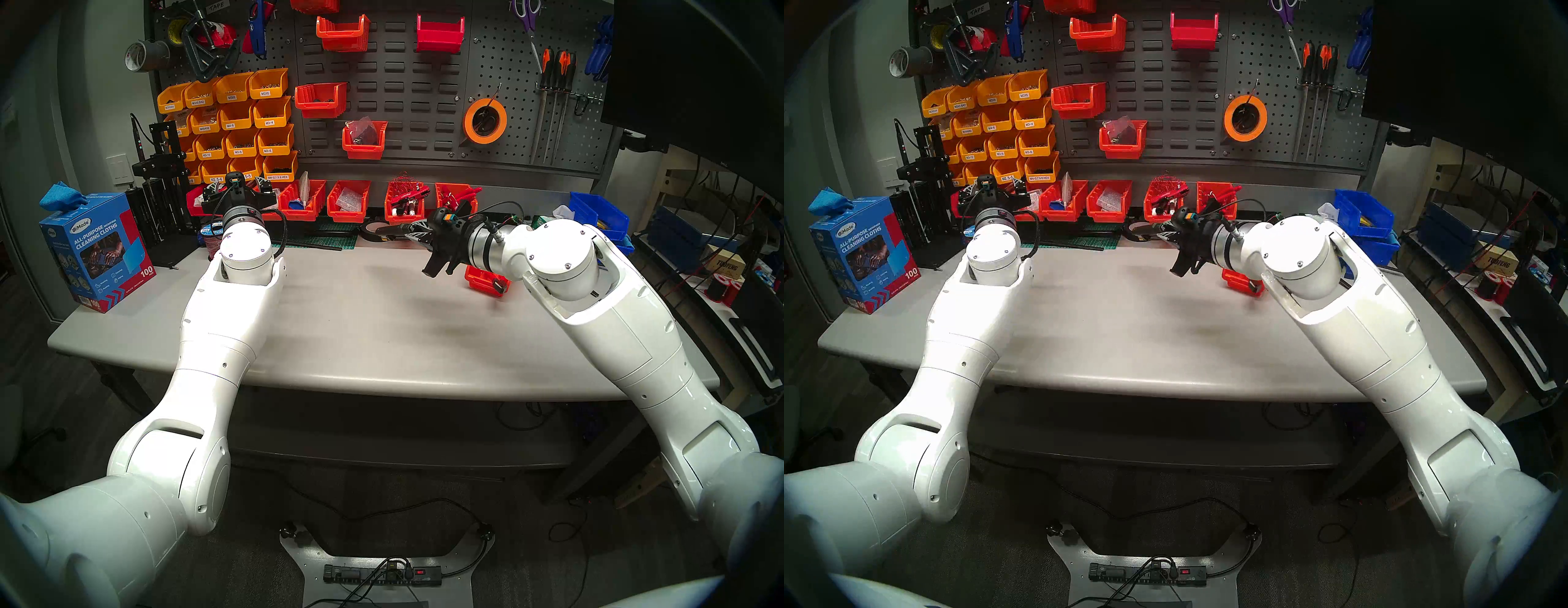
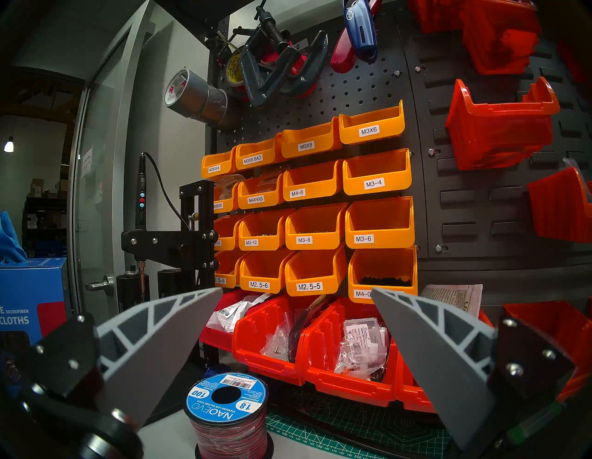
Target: Take out tools from the storage box
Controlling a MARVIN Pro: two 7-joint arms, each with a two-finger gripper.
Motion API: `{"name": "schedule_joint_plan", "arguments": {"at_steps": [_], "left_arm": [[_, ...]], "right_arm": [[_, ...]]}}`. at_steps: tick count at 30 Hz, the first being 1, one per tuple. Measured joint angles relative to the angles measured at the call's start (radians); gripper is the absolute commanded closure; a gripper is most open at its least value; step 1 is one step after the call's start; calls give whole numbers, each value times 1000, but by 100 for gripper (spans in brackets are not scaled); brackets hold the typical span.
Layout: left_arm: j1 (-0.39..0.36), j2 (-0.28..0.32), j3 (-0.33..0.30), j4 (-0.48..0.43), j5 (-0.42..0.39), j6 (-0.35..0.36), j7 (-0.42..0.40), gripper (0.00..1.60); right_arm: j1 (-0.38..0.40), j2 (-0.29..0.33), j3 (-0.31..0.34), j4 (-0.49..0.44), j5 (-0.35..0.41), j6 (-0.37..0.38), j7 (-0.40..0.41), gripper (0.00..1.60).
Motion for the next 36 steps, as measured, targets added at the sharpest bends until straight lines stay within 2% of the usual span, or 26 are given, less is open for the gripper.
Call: {"name": "schedule_joint_plan", "arguments": {"at_steps": [6,15,26,27,28,29,30,33,34,36], "left_arm": [[0,1,1,0,-1,0,1,0],[0,2,3,0,-3,0,1,0],[0,3,5,0,-5,0,3,0],[0,4,5,0,-5,0,3,0],[0,4,5,0,-6,0,3,0],[0,4,5,0,-6,0,3,0],[0,4,6,0,-6,0,3,0],[0,4,6,0,-7,0,4,0],[0,5,6,0,-7,0,4,0],[0,5,6,0,-7,0,4,0]], "right_arm": [[1,12,-47,-10,-35,-57,11,160],[3,73,-124,-41,-106,-198,99,160],[3,138,-158,-50,-171,-355,159,160],[4,145,-159,-49,-177,-370,165,152],[4,149,-160,-48,-181,-383,169,131],[4,155,-160,-48,-185,-397,174,122],[4,160,-159,-47,-187,-407,178,101],[4,170,-158,-47,-188,-426,189,73],[4,172,-158,-47,-188,-429,192,35],[3,179,-156,-47,-188,-438,200,8]]}}
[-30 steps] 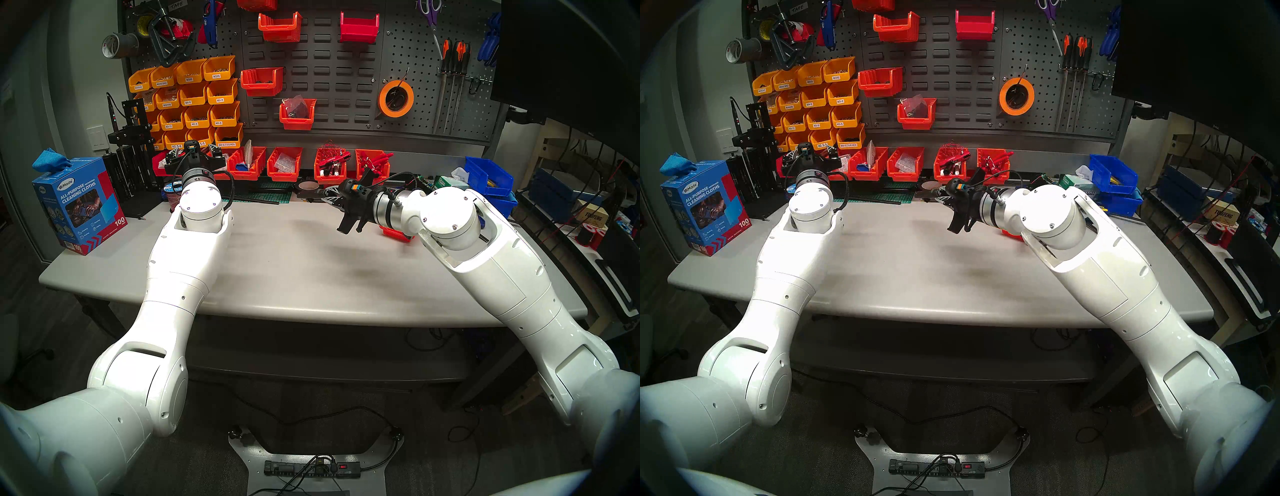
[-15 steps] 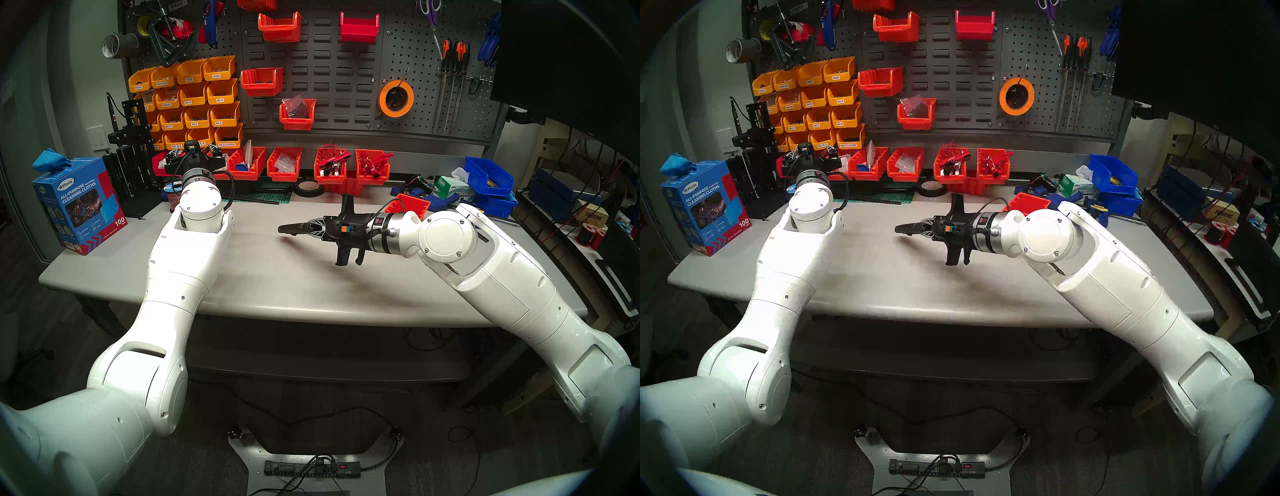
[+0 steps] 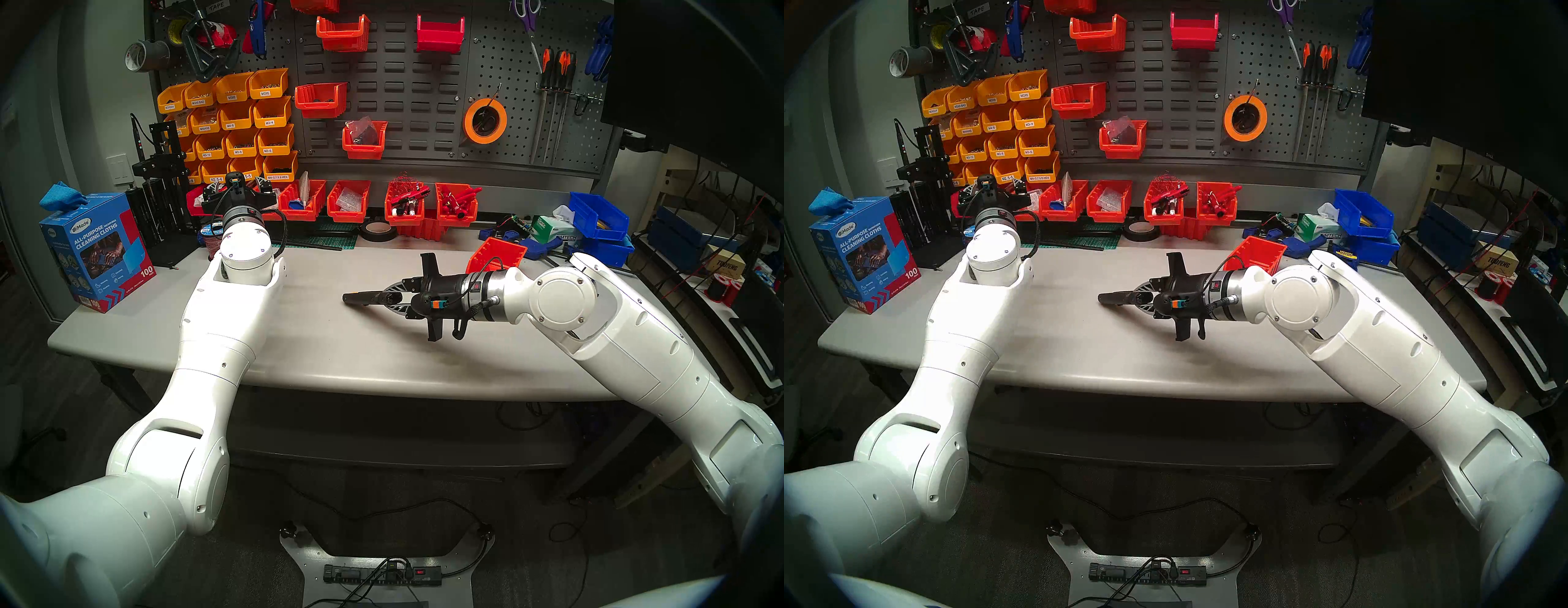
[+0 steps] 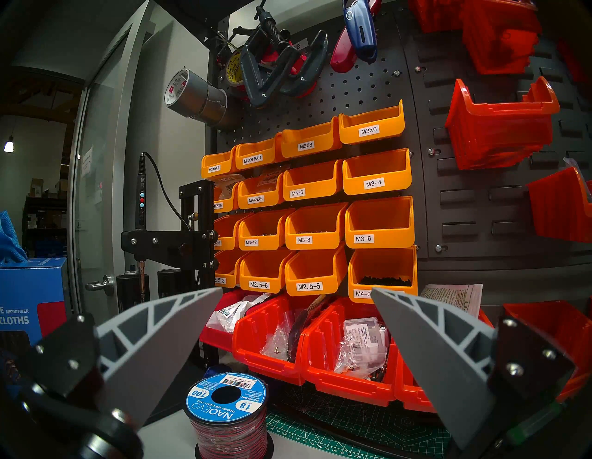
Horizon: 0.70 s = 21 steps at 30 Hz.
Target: Take out tools from the storage box
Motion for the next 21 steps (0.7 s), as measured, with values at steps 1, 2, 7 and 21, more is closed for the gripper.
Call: {"name": "schedule_joint_plan", "arguments": {"at_steps": [1,2,7,21], "left_arm": [[0,0,0,0,0,0,0,0],[0,0,0,0,0,0,0,0],[0,1,1,0,-1,0,1,0],[0,2,3,0,-3,0,3,0]], "right_arm": [[0,2,1,0,1,-2,3,2],[0,4,1,0,3,-5,6,0],[0,15,8,-1,20,-14,23,0],[-1,58,43,-21,66,-9,43,0]]}}
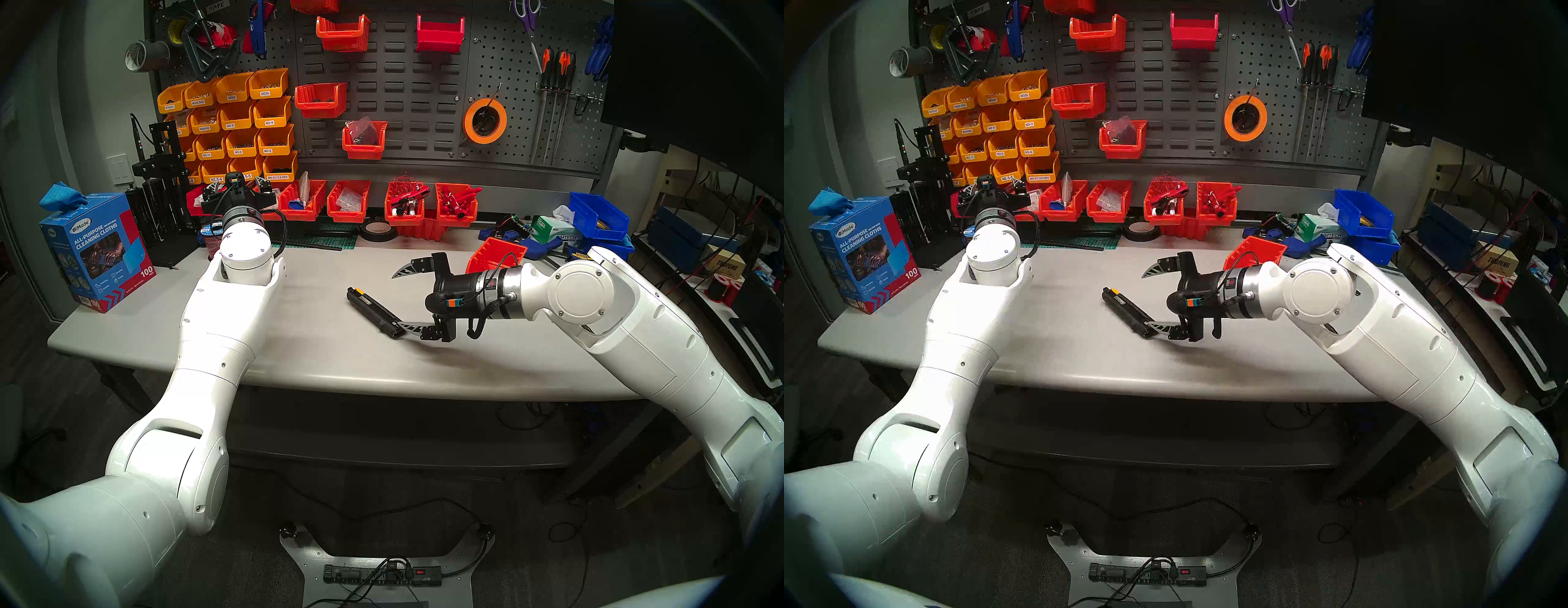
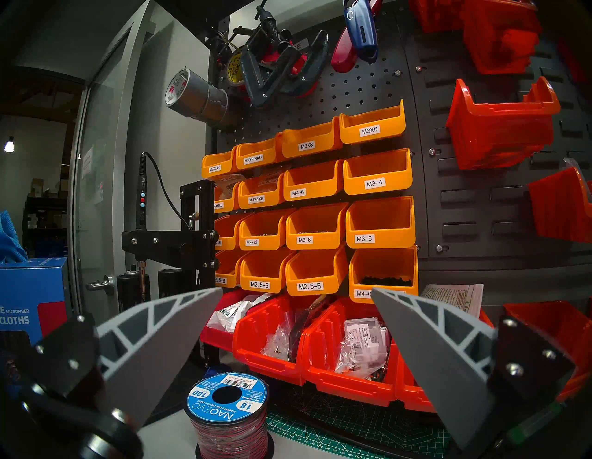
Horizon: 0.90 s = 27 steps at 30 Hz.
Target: Take out tools from the storage box
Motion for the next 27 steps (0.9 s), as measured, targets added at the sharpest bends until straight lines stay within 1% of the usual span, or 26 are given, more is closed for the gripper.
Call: {"name": "schedule_joint_plan", "arguments": {"at_steps": [7,13,18,27], "left_arm": [[0,1,1,0,-1,0,0,0],[0,1,2,0,-2,0,1,0],[0,2,3,0,-3,0,1,0],[0,3,5,0,-5,0,2,0]], "right_arm": [[1,41,41,-15,11,28,-5,0],[-4,79,74,-27,2,50,-25,0],[-32,128,101,-45,-21,66,-51,0],[-103,225,157,-81,-39,72,-66,0]]}}
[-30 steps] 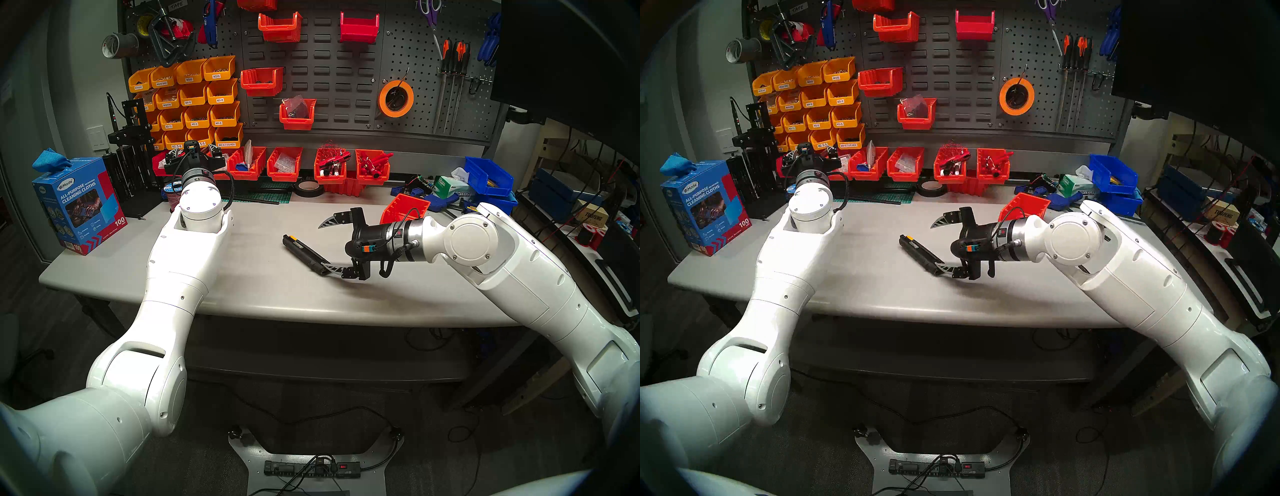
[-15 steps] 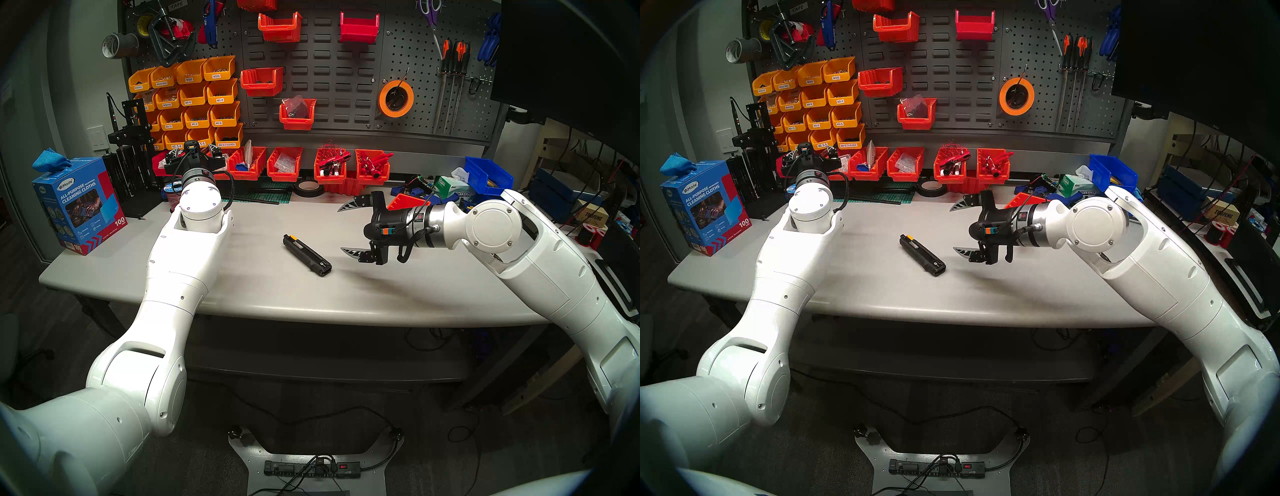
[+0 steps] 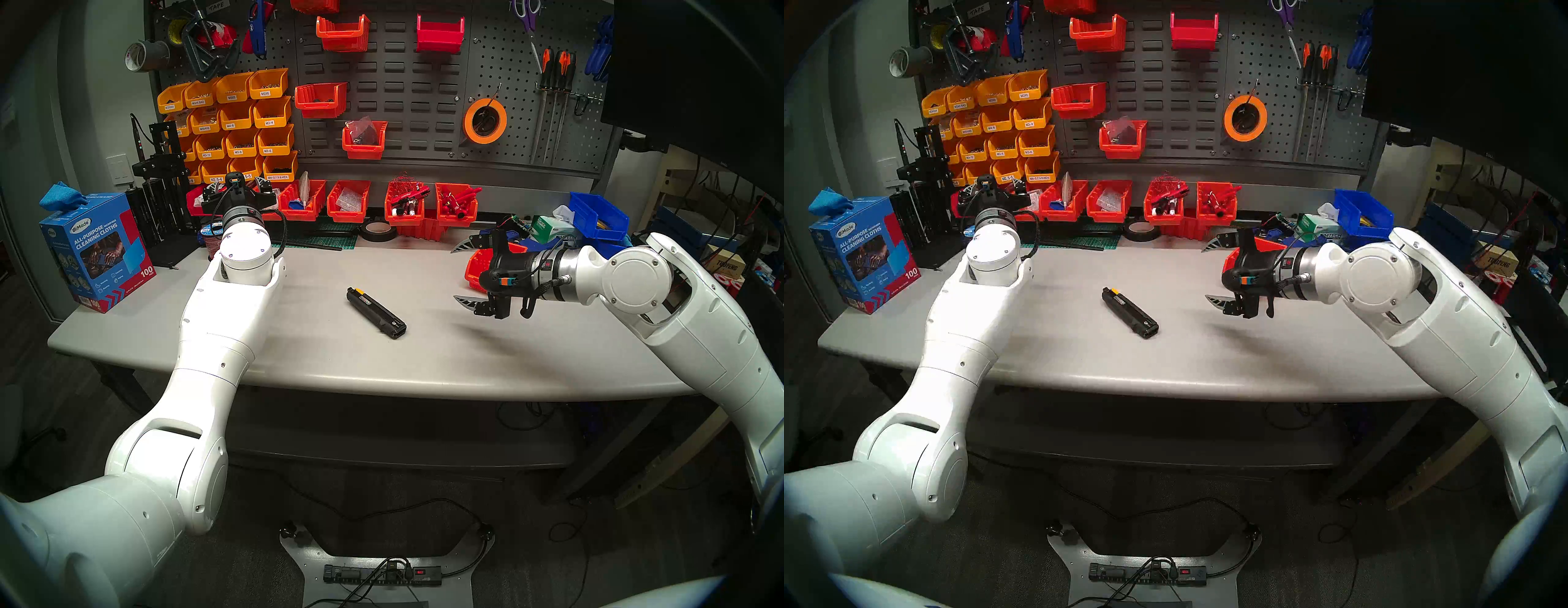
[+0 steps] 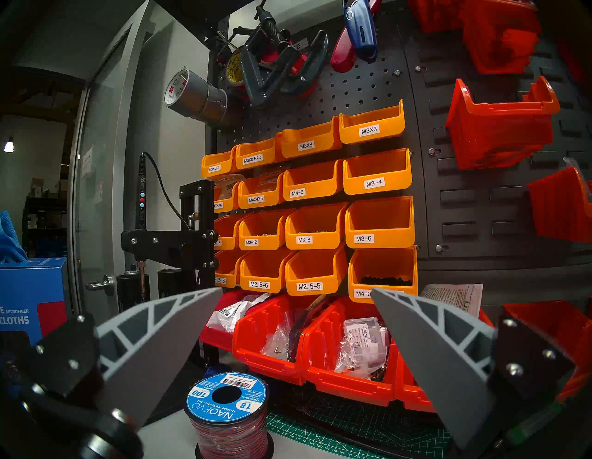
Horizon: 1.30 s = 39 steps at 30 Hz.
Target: Take out tools from the storage box
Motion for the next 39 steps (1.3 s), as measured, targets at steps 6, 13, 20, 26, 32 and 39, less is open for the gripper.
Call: {"name": "schedule_joint_plan", "arguments": {"at_steps": [6,13,20,26,32,39], "left_arm": [[0,1,1,0,-1,0,1,0],[0,2,2,0,-2,0,2,0],[0,2,4,0,-4,0,3,0],[0,3,5,0,-5,0,3,0],[0,4,6,0,-6,0,4,0],[0,5,7,0,-7,0,5,0]], "right_arm": [[-45,58,33,-21,-3,-2,-19,0],[-101,130,56,-46,-28,-15,-72,0],[-152,170,62,-52,-97,-18,-171,0],[-168,166,55,-20,-170,-10,-235,0],[-161,130,42,24,-219,-6,-255,0],[-140,82,26,72,-257,-7,-258,0]]}}
